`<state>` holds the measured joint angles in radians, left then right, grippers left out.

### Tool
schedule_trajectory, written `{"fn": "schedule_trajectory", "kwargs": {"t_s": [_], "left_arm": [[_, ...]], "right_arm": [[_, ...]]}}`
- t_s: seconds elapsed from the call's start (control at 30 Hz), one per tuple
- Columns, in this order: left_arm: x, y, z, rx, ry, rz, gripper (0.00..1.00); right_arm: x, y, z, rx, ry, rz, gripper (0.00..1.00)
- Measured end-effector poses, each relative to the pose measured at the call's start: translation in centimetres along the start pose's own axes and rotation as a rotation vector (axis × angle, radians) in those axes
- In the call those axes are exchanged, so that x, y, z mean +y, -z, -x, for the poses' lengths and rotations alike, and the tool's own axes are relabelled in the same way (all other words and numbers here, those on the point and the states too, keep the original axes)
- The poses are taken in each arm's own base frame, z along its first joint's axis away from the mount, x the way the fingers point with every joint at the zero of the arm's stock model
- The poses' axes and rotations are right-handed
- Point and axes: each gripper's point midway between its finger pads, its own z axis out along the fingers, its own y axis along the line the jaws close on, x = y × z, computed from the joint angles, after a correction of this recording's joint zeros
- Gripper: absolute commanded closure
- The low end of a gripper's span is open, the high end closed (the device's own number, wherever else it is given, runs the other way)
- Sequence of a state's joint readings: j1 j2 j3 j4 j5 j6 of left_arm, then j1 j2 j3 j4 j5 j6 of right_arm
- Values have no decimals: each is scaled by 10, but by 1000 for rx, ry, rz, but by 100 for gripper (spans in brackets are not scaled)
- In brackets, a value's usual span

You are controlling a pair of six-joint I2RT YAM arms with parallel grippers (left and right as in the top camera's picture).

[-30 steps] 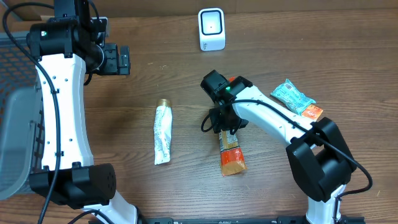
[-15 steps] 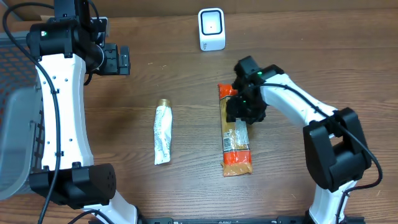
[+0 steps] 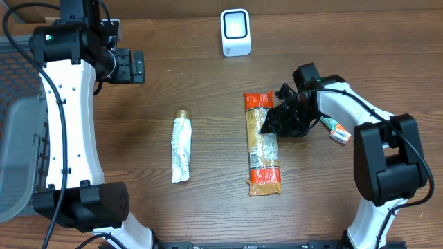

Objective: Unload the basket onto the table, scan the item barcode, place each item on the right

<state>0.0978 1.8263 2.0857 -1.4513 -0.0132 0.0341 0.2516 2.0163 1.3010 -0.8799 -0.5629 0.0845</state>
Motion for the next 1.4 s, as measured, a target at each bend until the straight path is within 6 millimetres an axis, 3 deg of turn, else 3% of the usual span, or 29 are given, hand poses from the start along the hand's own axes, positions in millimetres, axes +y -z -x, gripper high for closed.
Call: {"fn": "schedule_trajectory", "kwargs": {"t_s": [0.1,0.2,0.3,0.43,0.7,1.0,1.17,1.4], "left_arm": [[0,0,0,0,0,0,0],[0,0,0,0,0,0,0],[0,0,0,0,0,0,0],[0,0,0,0,0,0,1],[0,0,0,0,0,0,0],[0,0,0,0,0,0,0],[0,0,0,0,0,0,1],[0,0,0,0,0,0,0]], "right_arm": [[9,-11,1,11,-7,57,34],[22,-20,1,26,-19,118,44],[33,-30,-2,56,-46,171,63],[41,-38,-3,70,-61,227,95],[54,-37,7,41,-34,310,96],[63,-31,4,55,-24,373,96],[76,-4,-13,53,7,374,96],[119,60,-26,-43,148,448,96]]}}
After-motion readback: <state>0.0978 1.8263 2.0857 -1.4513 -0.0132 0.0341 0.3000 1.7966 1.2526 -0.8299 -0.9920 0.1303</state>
